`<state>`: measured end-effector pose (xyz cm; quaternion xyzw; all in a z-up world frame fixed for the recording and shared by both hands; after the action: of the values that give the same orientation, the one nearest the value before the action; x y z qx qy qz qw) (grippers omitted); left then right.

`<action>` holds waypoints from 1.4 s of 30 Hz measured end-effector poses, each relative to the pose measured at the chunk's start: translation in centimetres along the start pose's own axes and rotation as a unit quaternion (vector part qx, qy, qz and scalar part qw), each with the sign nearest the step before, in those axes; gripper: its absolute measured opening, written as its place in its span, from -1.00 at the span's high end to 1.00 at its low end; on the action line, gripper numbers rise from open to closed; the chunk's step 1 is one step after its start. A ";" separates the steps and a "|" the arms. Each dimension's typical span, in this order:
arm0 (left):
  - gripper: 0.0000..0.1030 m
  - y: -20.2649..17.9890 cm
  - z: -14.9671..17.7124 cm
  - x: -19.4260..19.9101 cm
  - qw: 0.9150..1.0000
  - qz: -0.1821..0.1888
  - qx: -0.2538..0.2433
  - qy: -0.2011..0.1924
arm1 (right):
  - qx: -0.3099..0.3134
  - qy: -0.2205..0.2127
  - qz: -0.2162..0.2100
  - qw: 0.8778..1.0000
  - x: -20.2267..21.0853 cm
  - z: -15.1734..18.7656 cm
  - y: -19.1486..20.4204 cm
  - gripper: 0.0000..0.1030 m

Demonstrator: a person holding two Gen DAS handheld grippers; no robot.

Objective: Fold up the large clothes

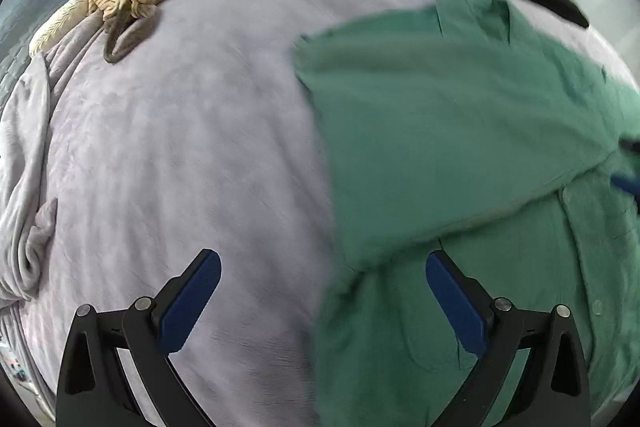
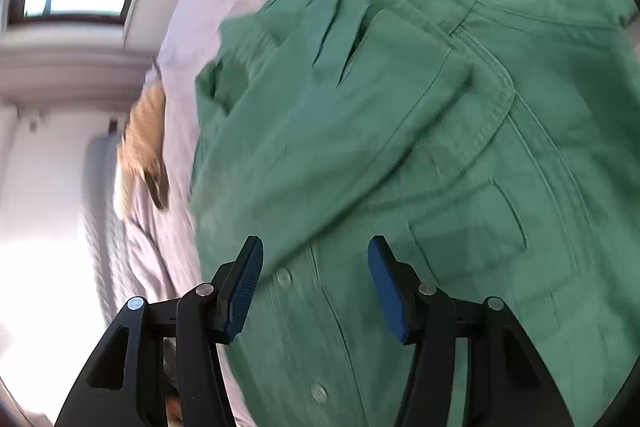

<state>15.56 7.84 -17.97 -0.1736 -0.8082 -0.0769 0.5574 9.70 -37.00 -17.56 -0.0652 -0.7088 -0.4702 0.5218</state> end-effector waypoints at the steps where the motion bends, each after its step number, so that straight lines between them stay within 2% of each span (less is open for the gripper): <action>1: -1.00 -0.2 0.1 -0.6 1.000 -0.004 0.005 0.000 | -0.004 -0.005 0.003 1.000 -0.1 -0.5 -0.1 -0.16; 5: -1.00 2.1 -0.6 -2.0 0.995 -0.077 0.057 -0.013 | -0.031 -0.018 0.014 0.999 -2.4 -2.7 -0.2 -0.16; 6: -1.00 3.1 -0.6 -1.9 0.993 -0.087 0.072 -0.016 | -0.040 -0.016 0.012 0.999 -2.4 -2.9 -0.4 0.01; 7: -1.00 4.3 -0.4 -1.8 0.992 -0.088 0.091 -0.022 | -0.049 -0.013 0.003 0.999 -2.5 -3.2 -0.4 0.31; 8: -1.00 5.2 -0.2 -1.7 0.991 -0.076 0.108 -0.027 | -0.051 -0.005 -0.009 0.999 -2.5 -3.1 0.2 0.94; 10: -1.00 6.2 0.1 -1.5 0.990 -0.073 0.111 -0.037 | -0.034 -0.001 -0.033 0.999 -2.3 -2.5 1.4 0.94; 12: -1.00 6.6 0.2 -1.6 0.992 -0.065 0.101 -0.047 | -0.004 0.005 -0.013 1.000 -2.8 -1.4 1.4 0.94; 14: -1.00 6.8 0.4 -2.0 0.993 -0.052 0.100 -0.045 | -0.008 0.016 0.011 1.000 -3.8 -0.7 -0.2 0.94; 17: -1.00 6.7 0.6 -1.7 0.994 -0.041 0.088 -0.042 | -0.019 0.025 0.007 0.999 -3.9 0.1 -1.6 0.95; 21: -1.00 6.8 2.1 0.1 0.998 -0.009 0.065 -0.014 | 0.013 0.030 0.039 0.999 -2.4 0.5 -2.1 0.79; 22: -0.99 7.1 2.5 0.8 0.998 -0.014 0.063 -0.008 | 0.024 0.031 0.048 0.998 -1.7 0.7 -2.1 0.74; 23: -0.99 7.4 2.6 1.5 0.998 -0.011 0.065 -0.007 | 0.031 0.031 0.051 0.998 -1.3 0.7 -2.0 0.53; 24: -0.99 7.6 2.5 2.1 0.997 -0.002 0.072 -0.009 | 0.039 0.027 0.055 0.997 -0.6 0.9 -2.0 0.15; 25: -0.98 7.7 1.9 2.6 0.997 0.007 0.080 -0.015 | 0.048 0.019 0.056 0.997 0.1 0.9 -1.8 -0.03; 26: -0.98 7.6 1.0 2.9 0.996 0.013 0.086 -0.022 | 0.054 0.010 0.059 0.997 0.6 0.8 -1.8 -0.13; 30: -0.98 6.6 -4.7 2.0 0.995 0.015 0.082 -0.063 | 0.088 -0.051 0.099 0.990 2.4 -1.4 -0.5 -0.13; 32: -0.98 6.0 -8.0 0.1 0.994 0.011 0.075 -0.075 | 0.106 -0.077 0.117 0.984 2.8 -3.2 0.4 -0.13; 35: -0.98 5.5 -11.0 -3.1 0.994 0.024 0.085 -0.059 | 0.124 -0.092 0.140 0.978 2.0 -6.2 1.2 -0.13; 39: -0.95 5.2 -12.8 -6.5 0.995 0.008 0.094 -0.041 | 0.126 -0.085 0.155 0.976 -0.4 -10.0 1.1 -0.13; 41: 0.06 5.0 -12.9 -7.8 0.994 0.007 0.101 -0.027 | 0.124 -0.081 0.168 0.974 -1.4 -11.3 0.8 -0.08; 42: 0.61 5.0 -12.7 -8.4 0.994 0.007 0.108 -0.012 | 0.122 -0.074 0.170 0.975 -1.9 -11.6 0.8 0.34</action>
<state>31.18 6.78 -21.45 -0.1191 -0.8174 0.0166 0.5634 18.87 -44.38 -18.45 -0.1557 -0.7762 -0.2782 0.5440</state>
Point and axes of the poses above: each gripper's, at about its wrist camera, not at the fingertips, and x roughly against the way its jaws point, y to its left, z to its underside, the point moved 10 cm from there along -x, roughly the way its jaws point, and after that the axes turned 9 degrees about z, right-handed, at the moved point
